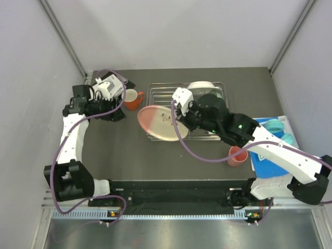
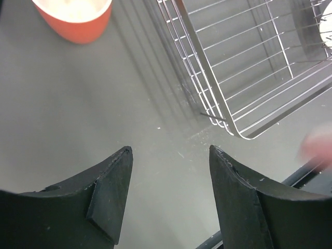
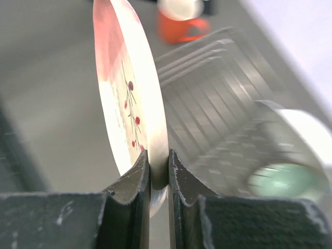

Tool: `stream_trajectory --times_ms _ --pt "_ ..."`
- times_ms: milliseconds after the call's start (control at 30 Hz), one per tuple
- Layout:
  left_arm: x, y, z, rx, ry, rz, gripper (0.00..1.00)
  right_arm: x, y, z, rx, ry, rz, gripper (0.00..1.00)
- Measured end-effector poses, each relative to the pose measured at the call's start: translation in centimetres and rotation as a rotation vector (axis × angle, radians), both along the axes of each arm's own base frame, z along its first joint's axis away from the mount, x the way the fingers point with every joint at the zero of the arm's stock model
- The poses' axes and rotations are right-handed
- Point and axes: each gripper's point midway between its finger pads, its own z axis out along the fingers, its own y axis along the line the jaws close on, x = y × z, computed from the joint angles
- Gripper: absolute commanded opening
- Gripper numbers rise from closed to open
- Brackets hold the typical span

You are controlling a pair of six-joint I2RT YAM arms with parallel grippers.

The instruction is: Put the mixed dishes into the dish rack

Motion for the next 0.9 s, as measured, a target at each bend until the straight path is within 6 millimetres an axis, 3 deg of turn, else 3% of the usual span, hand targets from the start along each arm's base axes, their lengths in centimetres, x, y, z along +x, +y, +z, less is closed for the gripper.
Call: stream_trajectory --times_ms 167,367,667,900 --pt "-0.7 -0.2 -0.7 -0.016 0.019 0.006 0.64 2.4 -4.5 3.7 -0.127 -0.261 -0.109 0.00" --pt "-0.7 -0.4 -0.9 -0.028 0.020 0.008 0.63 4.4 -8.5 5.0 -0.341 -0.520 -0.178 0.00" --pt "-0.7 -0.5 -1.4 -0.033 0.023 0.008 0.62 6.0 -9.9 2.8 -0.658 -0.685 -0.126 0.00" --pt "-0.7 -0.6 -1.5 -0.040 0.022 0.005 0.62 7.1 -9.7 2.1 -0.731 -0.718 -0.114 0.00"
